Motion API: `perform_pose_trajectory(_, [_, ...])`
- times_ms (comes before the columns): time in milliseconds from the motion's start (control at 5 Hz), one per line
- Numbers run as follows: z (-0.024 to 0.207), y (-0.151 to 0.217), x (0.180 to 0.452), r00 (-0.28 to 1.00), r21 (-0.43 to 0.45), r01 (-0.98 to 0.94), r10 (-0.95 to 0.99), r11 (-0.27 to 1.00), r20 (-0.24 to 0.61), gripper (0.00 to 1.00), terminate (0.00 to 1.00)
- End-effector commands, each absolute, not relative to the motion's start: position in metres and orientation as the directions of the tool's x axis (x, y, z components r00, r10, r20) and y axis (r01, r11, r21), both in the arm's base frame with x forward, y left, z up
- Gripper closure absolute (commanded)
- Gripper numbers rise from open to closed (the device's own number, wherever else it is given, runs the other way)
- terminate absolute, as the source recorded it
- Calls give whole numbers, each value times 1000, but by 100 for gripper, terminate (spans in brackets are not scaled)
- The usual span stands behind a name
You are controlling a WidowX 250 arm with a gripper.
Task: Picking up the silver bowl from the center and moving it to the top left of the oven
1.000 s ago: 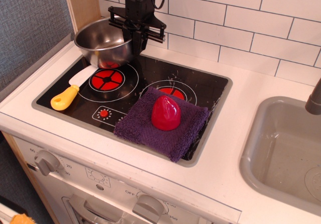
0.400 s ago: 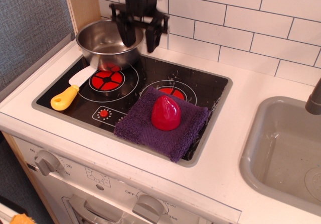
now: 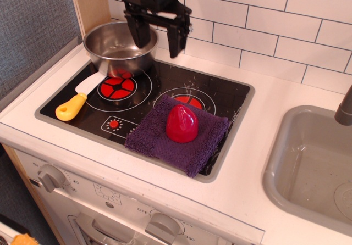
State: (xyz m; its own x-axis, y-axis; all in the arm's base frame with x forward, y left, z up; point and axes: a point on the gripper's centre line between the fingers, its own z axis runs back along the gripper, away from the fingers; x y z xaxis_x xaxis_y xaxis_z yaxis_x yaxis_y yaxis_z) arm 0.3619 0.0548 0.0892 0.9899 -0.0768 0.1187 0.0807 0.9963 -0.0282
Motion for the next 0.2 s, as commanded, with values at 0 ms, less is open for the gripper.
perform_pose_trajectory(0, [116, 58, 362, 980, -9, 79, -76, 997, 184, 0, 100])
